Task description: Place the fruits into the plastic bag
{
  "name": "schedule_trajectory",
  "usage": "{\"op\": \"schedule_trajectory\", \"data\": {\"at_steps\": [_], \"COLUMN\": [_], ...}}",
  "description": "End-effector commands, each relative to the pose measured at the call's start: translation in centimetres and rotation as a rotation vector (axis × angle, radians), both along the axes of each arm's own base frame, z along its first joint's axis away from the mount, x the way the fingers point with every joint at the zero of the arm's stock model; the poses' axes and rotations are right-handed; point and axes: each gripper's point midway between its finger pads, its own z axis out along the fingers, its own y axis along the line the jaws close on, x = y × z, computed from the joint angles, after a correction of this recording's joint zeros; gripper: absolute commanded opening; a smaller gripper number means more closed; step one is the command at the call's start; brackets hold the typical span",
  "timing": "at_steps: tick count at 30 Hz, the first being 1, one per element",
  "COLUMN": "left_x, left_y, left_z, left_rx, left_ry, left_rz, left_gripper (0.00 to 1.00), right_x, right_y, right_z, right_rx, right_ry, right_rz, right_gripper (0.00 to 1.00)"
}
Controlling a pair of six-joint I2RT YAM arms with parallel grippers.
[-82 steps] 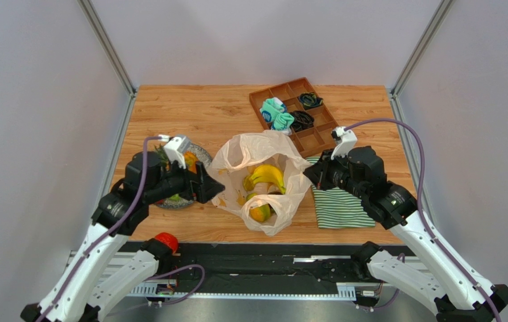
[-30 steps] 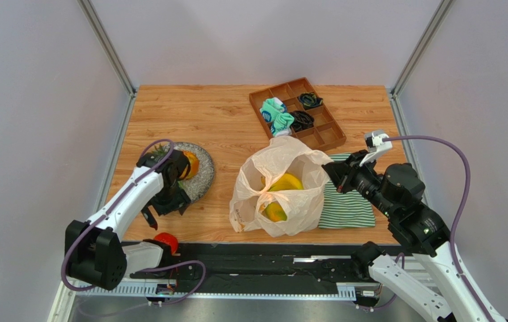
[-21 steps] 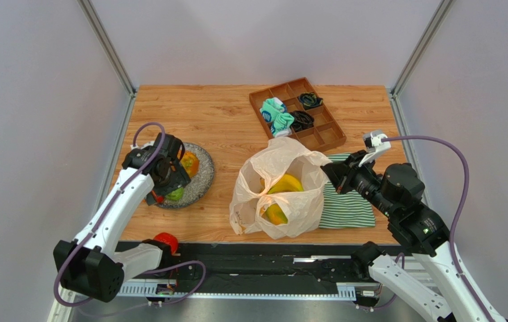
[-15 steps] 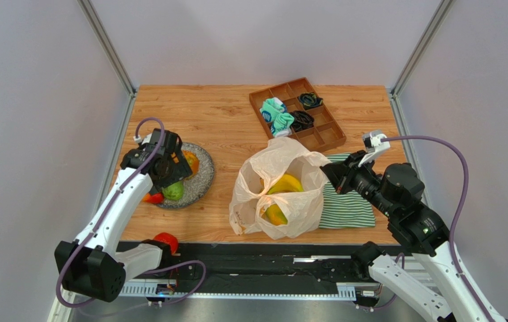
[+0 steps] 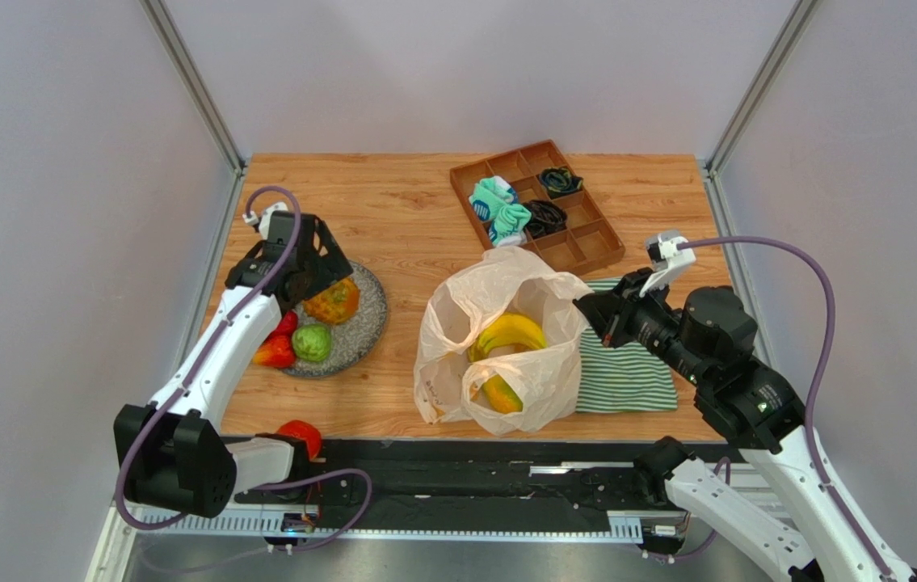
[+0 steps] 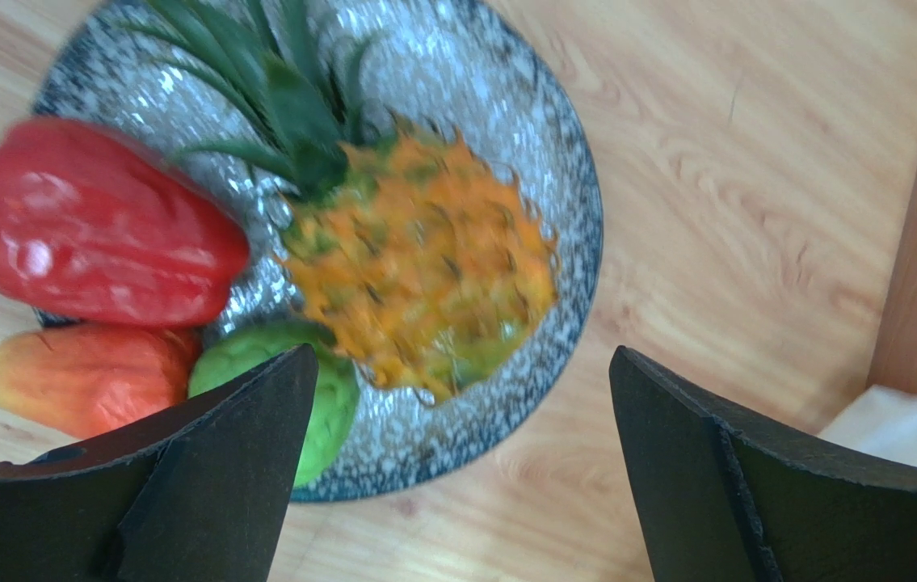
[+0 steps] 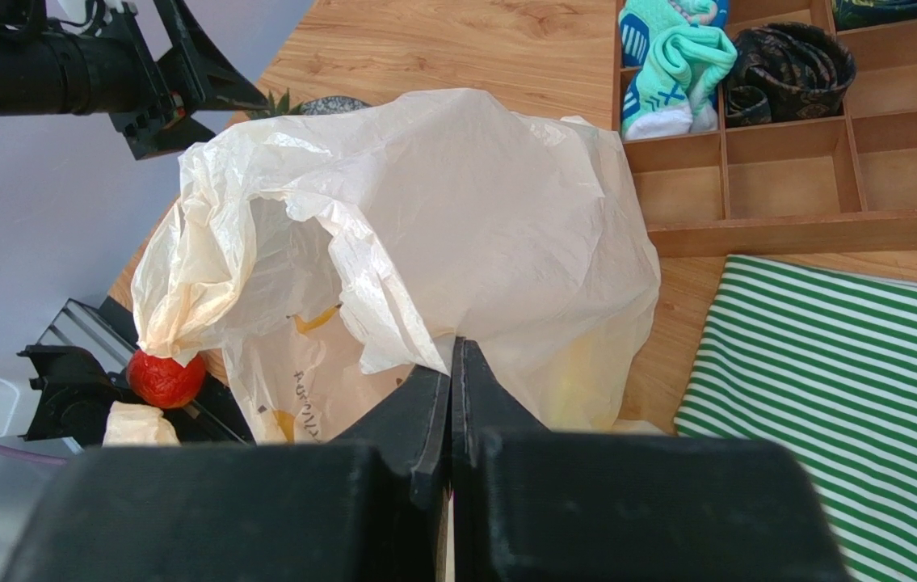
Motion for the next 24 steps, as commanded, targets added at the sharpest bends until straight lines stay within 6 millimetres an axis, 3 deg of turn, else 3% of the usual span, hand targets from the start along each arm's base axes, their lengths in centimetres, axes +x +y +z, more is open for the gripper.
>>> {"op": "schedule_trajectory", "data": {"at_steps": [1,4,7,13,18,24], "left_x": [3.5,4.8,5.7,7.4,8.3,9.0], "left_y": [3.2,4.6,6.1,7.6,8.8,9.1], "left_z": [3.7,4.5,3.8,0.4,-0.2,-2.4], "left_rx": [-0.049,-0.028,0.022,-0.019,-0.045,-0.066], "left_ry": [-0.209,-0.243,-0.206,-0.139,-0.140,-0.071], "left_rz": [0.156,0.199,0.244,0.285,0.303,0.279], "left_gripper": [0.99,0.99,0.98,0.88,0.84,0.80], "right_x": [0.1,0.2,0.2,0.4,0.5,0.7], "right_y": [0.1,0.7,1.2,1.2,1.0,1.1], "right_z": [1.9,1.7,1.6,1.5,1.1,0.7], "right_rx": [0.015,0.018,0.029,0.035,0.029,0.033], "right_ry": [-0.045,-0.028,-0.017,-0.005,0.008,0.026], "right_rz": [0.005,0.033,0.048,0.040,0.020,0.014], "right_gripper": [0.00,0.00,0.00,0.00,0.00,0.00]}}
